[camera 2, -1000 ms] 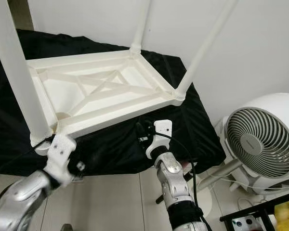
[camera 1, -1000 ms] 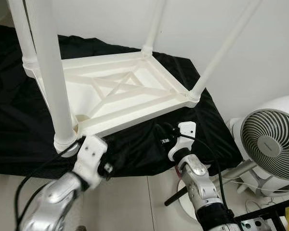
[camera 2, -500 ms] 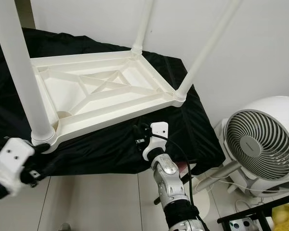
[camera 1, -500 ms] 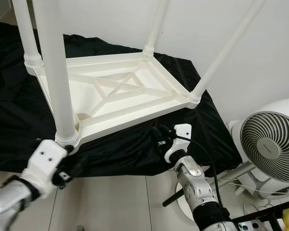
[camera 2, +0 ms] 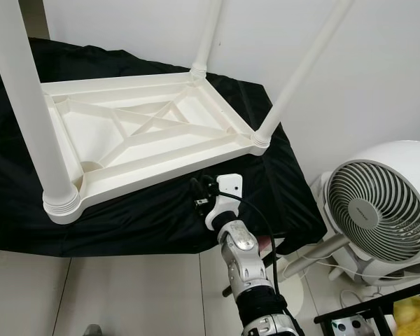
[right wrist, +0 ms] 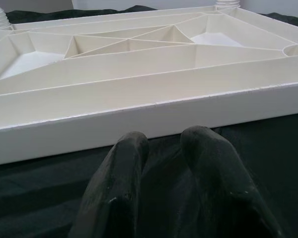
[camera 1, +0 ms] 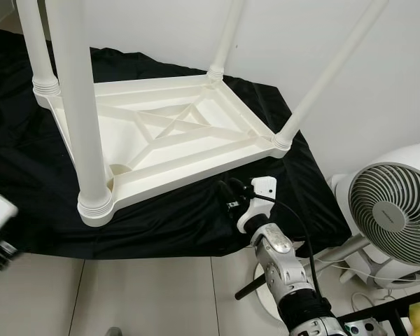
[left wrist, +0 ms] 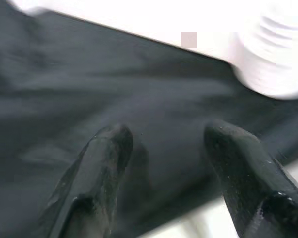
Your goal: Building children table
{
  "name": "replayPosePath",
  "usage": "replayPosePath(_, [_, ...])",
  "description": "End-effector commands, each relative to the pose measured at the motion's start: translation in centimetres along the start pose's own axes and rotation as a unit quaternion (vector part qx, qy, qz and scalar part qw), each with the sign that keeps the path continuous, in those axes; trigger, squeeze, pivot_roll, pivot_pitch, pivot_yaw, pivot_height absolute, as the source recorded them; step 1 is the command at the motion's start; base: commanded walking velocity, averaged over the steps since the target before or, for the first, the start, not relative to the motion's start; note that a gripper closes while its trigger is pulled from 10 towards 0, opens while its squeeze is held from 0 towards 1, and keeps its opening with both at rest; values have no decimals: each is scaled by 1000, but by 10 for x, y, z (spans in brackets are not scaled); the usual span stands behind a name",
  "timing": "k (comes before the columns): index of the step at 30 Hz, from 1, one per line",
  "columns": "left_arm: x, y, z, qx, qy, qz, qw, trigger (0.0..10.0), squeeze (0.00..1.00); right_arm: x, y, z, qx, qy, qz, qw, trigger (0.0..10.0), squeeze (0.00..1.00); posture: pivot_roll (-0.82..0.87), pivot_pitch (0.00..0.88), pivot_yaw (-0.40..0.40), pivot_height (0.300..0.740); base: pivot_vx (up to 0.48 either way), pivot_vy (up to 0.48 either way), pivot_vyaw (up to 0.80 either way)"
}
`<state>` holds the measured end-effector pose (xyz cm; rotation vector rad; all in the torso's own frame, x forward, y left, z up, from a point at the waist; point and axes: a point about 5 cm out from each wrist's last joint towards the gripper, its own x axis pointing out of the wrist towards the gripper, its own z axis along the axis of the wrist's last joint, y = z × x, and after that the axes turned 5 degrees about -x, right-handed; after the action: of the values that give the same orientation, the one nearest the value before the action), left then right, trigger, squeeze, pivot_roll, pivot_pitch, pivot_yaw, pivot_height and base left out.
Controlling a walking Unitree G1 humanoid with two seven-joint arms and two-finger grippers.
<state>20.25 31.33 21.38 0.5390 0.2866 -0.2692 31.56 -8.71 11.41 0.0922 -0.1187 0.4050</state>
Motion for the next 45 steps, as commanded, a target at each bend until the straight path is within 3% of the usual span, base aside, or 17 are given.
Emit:
replayPosePath(1, [7, 12, 1, -7, -14, 36, 999, 10000, 0, -2, -7, -1, 1, 0, -14, 1000, 10000, 0, 291, 91, -205, 740, 0, 0, 0])
replayPosePath(4, [10, 17, 3, -14, -24, 51, 998, 10000, 0, -2, -7, -1, 0, -1, -15, 1000, 10000, 0, 291, 91, -205, 740, 0, 0, 0])
replayPosePath(7, [34, 23, 21, -21, -86, 92, 992, 10000, 0, 3, -7, 5, 0, -12, -22, 1000, 10000, 0, 254, 86, -193, 740, 0, 0, 0])
replayPosePath(12, [43, 23, 27, -38, -110, 102, 988, 10000, 0, 5, -9, 8, -2, -18, -28, 999, 10000, 0, 242, 84, -189, 740, 0, 0, 0])
replayPosePath(16, [77, 0, 42, -81, -166, 57, 981, 10000, 0, 6, -22, 12, -12, -17, -64, 998, 10000, 0, 208, 68, -175, 740, 0, 0, 0])
replayPosePath(21, [95, -20, 49, -82, -180, 20, 980, 10000, 0, 7, -32, 9, -27, 4, -96, 995, 10000, 0, 188, 57, -171, 740, 0, 0, 0])
replayPosePath(25, [112, -41, 56, -114, -210, -10, 971, 10000, 0, 11, -44, 9, -26, 17, -135, 990, 10000, 0, 178, 43, -175, 740, 0, 0, 0])
replayPosePath(29, [116, -47, 58, -113, -211, -16, 971, 10000, 0, 12, -47, 9, -23, 19, -142, 989, 10000, 0, 177, 39, -177, 740, 0, 0, 0])
replayPosePath(35, [136, -82, 74, -124, -235, -69, 962, 10000, 0, 24, -55, 9, -1, 36, -163, 986, 10000, 0, 180, 39, -173, 740, 0, 0, 0])
replayPosePath(45, [131, -126, 94, -147, -268, -121, 944, 10000, 0, 25, -64, 4, 5, 53, -203, 978, 10000, 0, 181, 41, -151, 740, 0, 0, 0])
